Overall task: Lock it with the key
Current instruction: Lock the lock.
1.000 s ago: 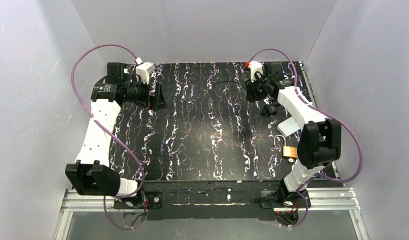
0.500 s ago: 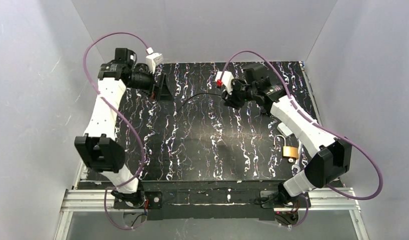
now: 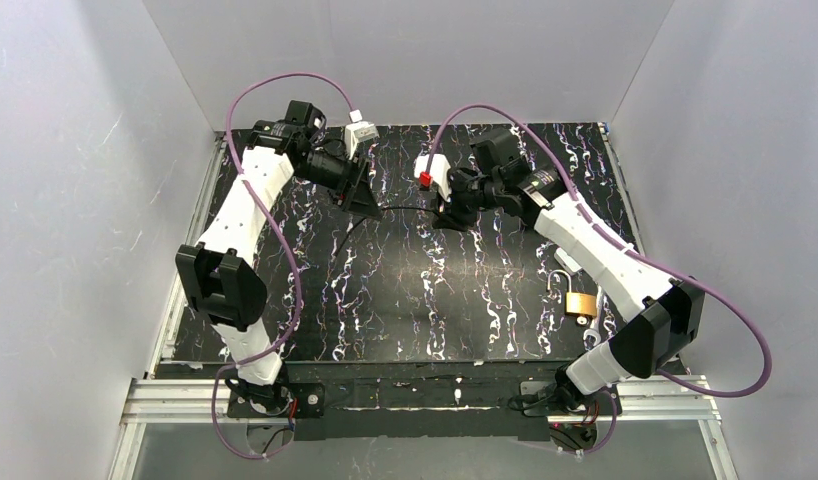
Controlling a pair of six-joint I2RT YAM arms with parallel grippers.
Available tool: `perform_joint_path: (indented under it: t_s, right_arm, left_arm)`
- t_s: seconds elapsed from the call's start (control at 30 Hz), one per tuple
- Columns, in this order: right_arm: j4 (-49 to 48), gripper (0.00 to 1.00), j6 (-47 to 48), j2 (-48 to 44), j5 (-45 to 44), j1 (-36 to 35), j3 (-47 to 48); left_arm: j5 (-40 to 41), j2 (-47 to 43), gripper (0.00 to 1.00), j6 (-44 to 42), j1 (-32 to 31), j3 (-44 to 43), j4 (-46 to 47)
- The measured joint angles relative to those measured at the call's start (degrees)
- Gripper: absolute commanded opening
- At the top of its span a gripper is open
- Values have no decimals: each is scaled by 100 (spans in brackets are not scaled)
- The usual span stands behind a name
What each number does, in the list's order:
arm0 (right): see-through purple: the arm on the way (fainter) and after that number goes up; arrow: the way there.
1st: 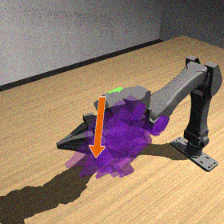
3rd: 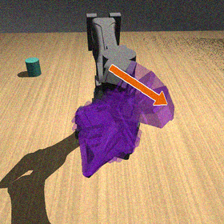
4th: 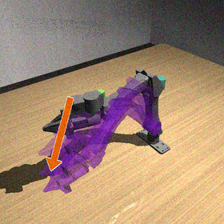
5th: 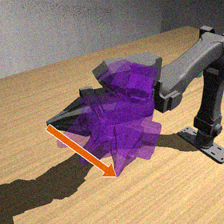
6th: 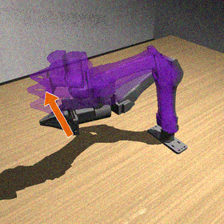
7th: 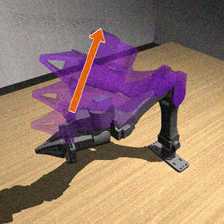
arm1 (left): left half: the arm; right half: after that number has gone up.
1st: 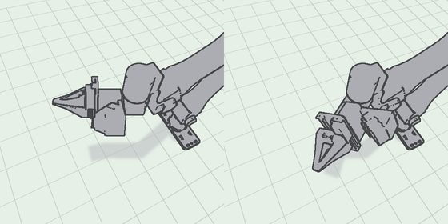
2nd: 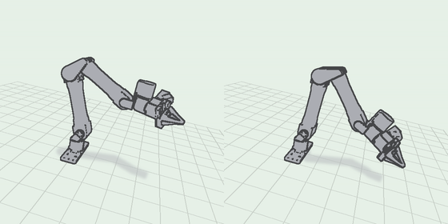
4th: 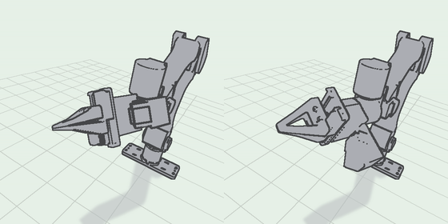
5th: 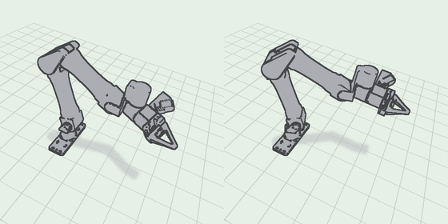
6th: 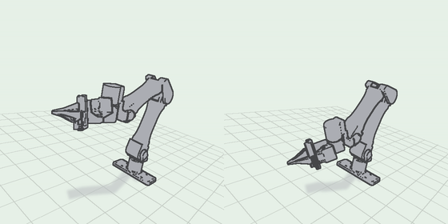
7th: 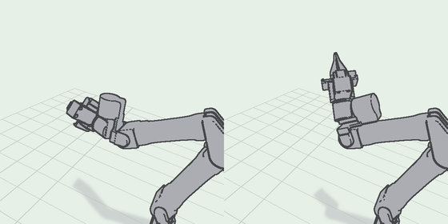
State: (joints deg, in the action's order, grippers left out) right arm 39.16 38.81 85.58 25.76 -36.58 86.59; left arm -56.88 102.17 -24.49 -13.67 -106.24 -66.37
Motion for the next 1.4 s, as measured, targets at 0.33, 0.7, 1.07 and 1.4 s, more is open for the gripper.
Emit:
perform_joint_path:
  t_s: [0.33,0.7,1.07,1.4]
  right_arm:
    - [162,1,-79,-7,306,-42,160]
    - [278,76,-385,-11,588,-31,291]
    - [-61,98,-1558,-74,2031,654,214]
    - [201,98,-1106,-72,3663,584,50]
  left_arm:
    - [24,-2,55,-157,-144,0,-101]
    - [146,-114,0,-476,-391,2,-315]
    - [752,-1703,0,-1709,-409,557,-358]
    - [498,-2782,0,-2457,-487,1272,-260]
